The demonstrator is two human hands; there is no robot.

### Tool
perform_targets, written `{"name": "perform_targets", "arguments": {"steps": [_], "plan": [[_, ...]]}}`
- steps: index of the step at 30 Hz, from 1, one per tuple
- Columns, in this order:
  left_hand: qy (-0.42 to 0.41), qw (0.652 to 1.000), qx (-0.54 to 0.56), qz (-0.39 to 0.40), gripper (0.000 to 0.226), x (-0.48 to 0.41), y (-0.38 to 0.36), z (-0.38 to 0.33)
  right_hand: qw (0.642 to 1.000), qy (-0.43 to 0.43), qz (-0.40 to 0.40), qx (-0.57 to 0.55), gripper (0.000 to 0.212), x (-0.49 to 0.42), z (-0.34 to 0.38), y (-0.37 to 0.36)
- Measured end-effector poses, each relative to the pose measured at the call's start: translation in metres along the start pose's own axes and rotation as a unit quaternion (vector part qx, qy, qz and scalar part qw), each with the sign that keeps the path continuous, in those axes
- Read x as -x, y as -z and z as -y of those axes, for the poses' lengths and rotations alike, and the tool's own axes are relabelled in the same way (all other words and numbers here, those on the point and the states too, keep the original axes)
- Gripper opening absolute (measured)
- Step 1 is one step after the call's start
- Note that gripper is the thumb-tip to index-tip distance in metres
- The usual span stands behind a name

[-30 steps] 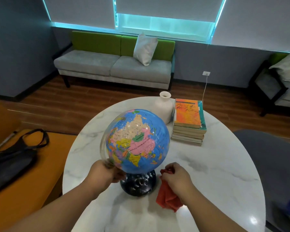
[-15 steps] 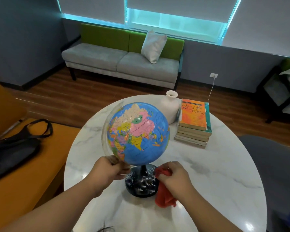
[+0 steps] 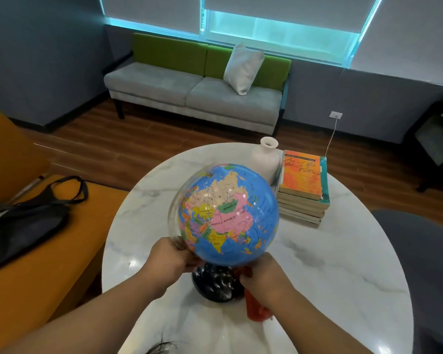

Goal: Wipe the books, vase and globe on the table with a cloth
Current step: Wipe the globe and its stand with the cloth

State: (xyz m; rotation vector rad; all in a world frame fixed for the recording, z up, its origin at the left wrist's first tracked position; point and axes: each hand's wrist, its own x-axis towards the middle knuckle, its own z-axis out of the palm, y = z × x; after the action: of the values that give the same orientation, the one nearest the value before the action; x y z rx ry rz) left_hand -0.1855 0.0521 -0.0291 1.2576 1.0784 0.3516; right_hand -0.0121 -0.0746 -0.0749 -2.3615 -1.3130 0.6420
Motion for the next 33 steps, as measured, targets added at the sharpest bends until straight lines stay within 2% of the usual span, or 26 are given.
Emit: {"name": "perform_targets", "arguments": {"steps": [4, 8, 10, 13, 15, 18, 20, 22, 24, 27, 31, 33], "plan": [[-0.003, 1.000, -0.002, -0.008, 0.017, 0.000, -0.004, -0.001, 0.999, 0.018, -0.035, -0.026, 0.022, -0.003, 0.003, -0.001], [0.005, 1.000, 0.006, -0.014, 0.011, -0.001, -0.008, -0.002, 0.998, 0.053, 0.041, 0.018, 0.034, 0.002, 0.004, -0.007], [0.003, 1.000, 0.004, -0.007, 0.014, 0.002, -0.008, -0.001, 0.998, 0.020, 0.052, 0.030, 0.035, 0.002, 0.000, -0.004], [0.007, 1.000, 0.014, -0.018, 0.024, 0.005, -0.009, 0.000, 0.999, -0.042, -0.006, -0.030, 0.041, 0.001, -0.004, -0.004], [0.008, 1.000, 0.007, -0.009, 0.025, 0.007, -0.010, -0.001, 0.998, -0.033, -0.025, -0.042, 0.035, 0.003, -0.002, -0.007], [0.003, 1.000, 0.002, 0.007, 0.019, 0.006, -0.010, -0.003, 1.000, -0.009, 0.000, -0.015, 0.025, 0.001, -0.001, -0.006], [0.001, 1.000, 0.001, 0.007, 0.016, 0.005, -0.009, -0.002, 1.000, -0.025, 0.015, 0.008, 0.024, -0.001, -0.005, 0.003], [0.003, 1.000, 0.005, 0.009, 0.015, 0.003, -0.007, -0.002, 0.999, -0.027, 0.013, 0.022, 0.030, -0.001, -0.011, 0.010], [0.003, 1.000, 0.010, 0.015, 0.014, 0.002, -0.006, -0.001, 1.000, 0.006, 0.015, 0.020, 0.045, -0.002, -0.016, 0.012], [-0.002, 1.000, 0.024, 0.018, 0.012, -0.001, -0.008, -0.001, 0.999, 0.044, 0.023, -0.021, 0.051, -0.001, -0.008, 0.011], [0.004, 0.998, 0.048, 0.035, 0.009, -0.005, -0.012, -0.004, 0.998, 0.043, 0.027, -0.035, 0.066, -0.005, 0.003, 0.016], [0.010, 0.997, 0.055, 0.051, 0.034, -0.010, -0.011, -0.004, 0.998, 0.035, 0.031, -0.040, 0.065, -0.008, 0.004, 0.020]]}}
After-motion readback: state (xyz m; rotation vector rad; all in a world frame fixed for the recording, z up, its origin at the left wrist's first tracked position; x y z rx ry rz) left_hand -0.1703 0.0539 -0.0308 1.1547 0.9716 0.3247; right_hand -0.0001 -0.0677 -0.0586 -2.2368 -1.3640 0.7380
